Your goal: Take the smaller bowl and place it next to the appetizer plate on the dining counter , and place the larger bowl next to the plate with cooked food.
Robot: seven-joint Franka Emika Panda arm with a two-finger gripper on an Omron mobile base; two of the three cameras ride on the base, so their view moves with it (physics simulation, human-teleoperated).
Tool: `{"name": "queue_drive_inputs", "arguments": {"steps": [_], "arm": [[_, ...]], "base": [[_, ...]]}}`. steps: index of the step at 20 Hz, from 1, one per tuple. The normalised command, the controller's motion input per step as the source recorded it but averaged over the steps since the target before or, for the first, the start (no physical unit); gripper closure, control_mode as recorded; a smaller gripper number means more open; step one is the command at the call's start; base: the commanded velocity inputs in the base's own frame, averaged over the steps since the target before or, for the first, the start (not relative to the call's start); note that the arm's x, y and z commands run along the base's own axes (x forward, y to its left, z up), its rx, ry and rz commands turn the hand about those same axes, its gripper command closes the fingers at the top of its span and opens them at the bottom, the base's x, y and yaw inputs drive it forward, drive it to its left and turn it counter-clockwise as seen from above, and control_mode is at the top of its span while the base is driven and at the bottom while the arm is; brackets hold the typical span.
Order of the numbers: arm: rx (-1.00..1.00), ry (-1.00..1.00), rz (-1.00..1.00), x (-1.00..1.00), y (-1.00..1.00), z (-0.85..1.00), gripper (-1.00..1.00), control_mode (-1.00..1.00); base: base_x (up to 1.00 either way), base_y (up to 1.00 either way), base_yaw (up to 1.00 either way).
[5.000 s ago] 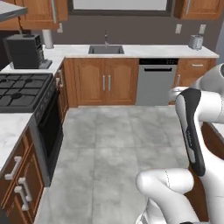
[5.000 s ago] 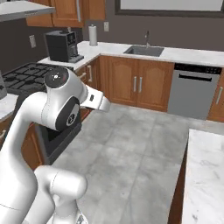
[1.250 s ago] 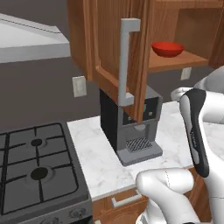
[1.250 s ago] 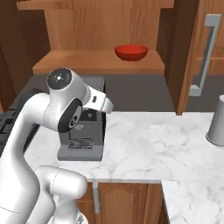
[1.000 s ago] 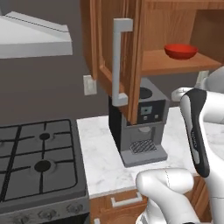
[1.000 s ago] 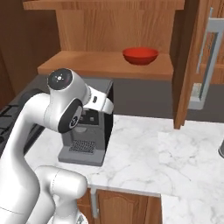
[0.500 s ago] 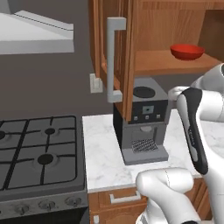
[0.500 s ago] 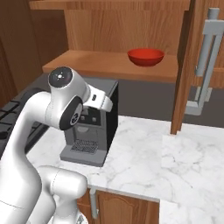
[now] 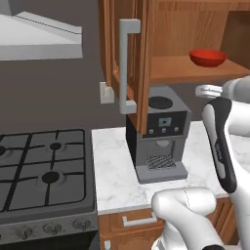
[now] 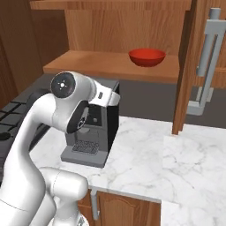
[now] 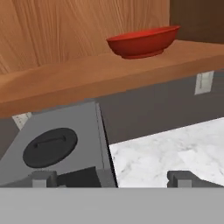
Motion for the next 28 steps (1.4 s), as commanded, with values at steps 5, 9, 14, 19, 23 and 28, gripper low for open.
{"name": "queue_drive_inputs", "arguments": {"steps": [5, 9, 14, 19, 23, 28], "arm": [[0.23, 0.06, -0.12, 0.19, -0.50, 0.88, -1.00, -1.00], [0.16, 0.21, -0.18, 0.54, -0.58, 0.42, -1.00, -1.00], [0.16, 0.09, -0.11, 0.68, -0.50, 0.02, -1.00, -1.00], [0.14, -0.07, 0.00, 0.66, -0.21, 0.00, -1.00, -1.00], [0.06, -0.06, 0.00, 0.56, -0.09, 0.00, -1.00, -1.00], [0.00, 0.00, 0.00, 0.62, 0.00, -0.08, -1.00, -1.00]], "base": [[0.00, 0.00, 0.00], [0.00, 0.00, 0.00], [0.00, 0.00, 0.00], [0.00, 0.00, 0.00], [0.00, 0.00, 0.00], [0.00, 0.00, 0.00]]}}
